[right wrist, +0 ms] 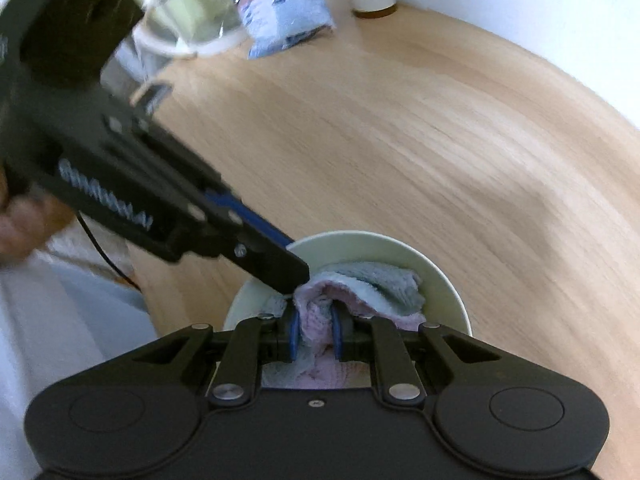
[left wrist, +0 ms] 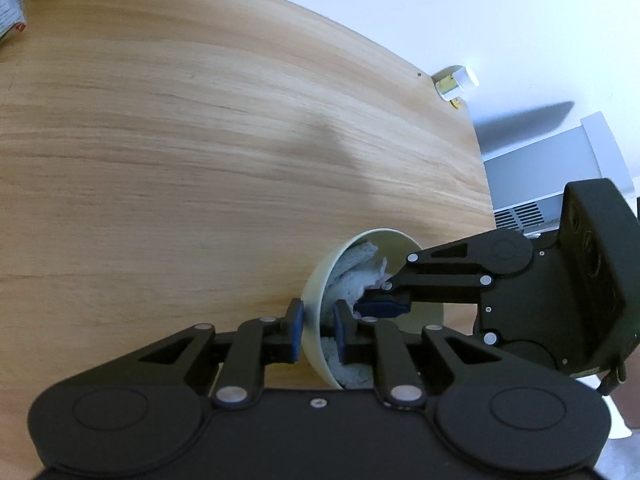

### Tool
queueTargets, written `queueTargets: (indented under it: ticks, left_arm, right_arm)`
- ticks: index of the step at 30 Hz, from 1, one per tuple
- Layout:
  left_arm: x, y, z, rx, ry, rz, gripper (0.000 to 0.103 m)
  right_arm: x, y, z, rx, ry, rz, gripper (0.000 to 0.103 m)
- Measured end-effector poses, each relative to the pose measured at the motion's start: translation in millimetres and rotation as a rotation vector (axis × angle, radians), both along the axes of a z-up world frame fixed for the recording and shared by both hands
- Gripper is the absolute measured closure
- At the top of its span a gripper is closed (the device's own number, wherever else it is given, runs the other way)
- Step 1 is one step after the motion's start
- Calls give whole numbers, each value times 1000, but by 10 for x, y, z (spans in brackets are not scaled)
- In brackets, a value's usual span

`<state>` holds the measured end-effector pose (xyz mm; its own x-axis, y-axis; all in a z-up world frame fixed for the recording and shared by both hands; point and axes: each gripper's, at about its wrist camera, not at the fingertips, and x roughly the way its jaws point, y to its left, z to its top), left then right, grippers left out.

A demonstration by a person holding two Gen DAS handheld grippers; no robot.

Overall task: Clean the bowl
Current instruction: 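Press the cloth into the bowl bottom and wipe with the right gripper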

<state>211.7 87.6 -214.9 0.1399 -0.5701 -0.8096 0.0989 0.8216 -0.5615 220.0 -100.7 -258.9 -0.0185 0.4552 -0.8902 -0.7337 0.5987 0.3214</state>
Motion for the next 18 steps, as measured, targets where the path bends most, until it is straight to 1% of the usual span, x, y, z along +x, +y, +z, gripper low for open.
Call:
queueTargets:
  ticks: [1, 2, 3, 5, 6, 8, 11, 13, 16, 18]
  left_arm:
    - [12, -6, -9, -13, 6, -5, 82]
    - [20, -11, -13, -16, 7, -8, 82]
    - [24, -23, -7, 1, 0, -12, 82]
    - [35, -63, -1, 43, -12, -32, 83]
    - [39, -97, 0, 64, -15, -49, 84]
    - [33, -140, 21, 78, -30, -73, 85]
    - [4, -255, 87, 147, -119, -153, 86]
    - [-17, -325, 116, 179, -155, -202, 87]
    - [-44, -409, 109, 201, -166, -248, 90]
    - [-56, -426, 103, 208, -170, -254, 90]
  right_arm:
    - [-10, 26, -7, -19, -15, 18, 86]
    - [-22, 53, -12, -38, -31, 38, 86]
    - [-48, 83, -16, -63, -55, 65, 86]
    - [-173, 150, -11, -135, -143, 160, 86]
    - [-193, 158, -4, -149, -154, 168, 86]
    - [-229, 183, 15, -186, -173, 174, 86]
    - [-276, 212, 24, -232, -212, 191, 86]
    - [-323, 204, 44, -272, -263, 206, 86]
    - [-376, 91, 137, -296, -317, 201, 87]
    - [-389, 4, 243, -279, -333, 169, 87]
